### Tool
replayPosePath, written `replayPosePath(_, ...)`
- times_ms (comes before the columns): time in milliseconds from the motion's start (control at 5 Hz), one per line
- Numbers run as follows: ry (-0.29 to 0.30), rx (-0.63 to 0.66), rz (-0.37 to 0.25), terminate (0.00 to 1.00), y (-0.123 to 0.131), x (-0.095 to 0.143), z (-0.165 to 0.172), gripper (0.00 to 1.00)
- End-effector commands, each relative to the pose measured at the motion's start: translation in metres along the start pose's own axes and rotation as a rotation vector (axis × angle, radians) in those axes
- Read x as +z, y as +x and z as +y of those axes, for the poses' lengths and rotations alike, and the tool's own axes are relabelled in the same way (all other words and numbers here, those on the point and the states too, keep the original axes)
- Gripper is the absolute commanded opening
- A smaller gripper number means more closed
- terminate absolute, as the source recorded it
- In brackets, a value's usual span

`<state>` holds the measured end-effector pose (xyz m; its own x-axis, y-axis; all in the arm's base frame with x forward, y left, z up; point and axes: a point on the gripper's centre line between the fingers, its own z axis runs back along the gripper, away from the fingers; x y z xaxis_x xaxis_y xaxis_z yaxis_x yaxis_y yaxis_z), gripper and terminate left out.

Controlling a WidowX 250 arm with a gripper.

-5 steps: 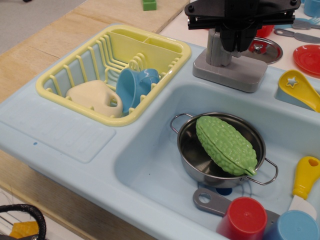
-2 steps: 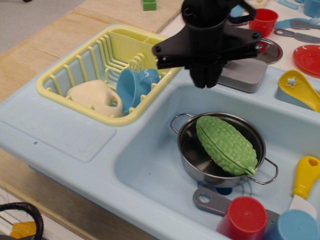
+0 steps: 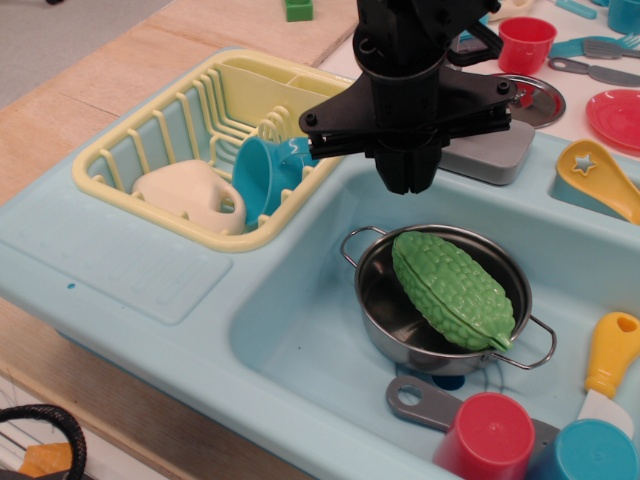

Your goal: Turn lever vertical to front

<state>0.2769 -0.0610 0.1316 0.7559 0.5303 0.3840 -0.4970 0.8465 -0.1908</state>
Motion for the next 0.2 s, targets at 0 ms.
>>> replayPosePath(0,-0.023,0.015,-0.035,1.0,0.0076,0.0133,-0.0035,1.0)
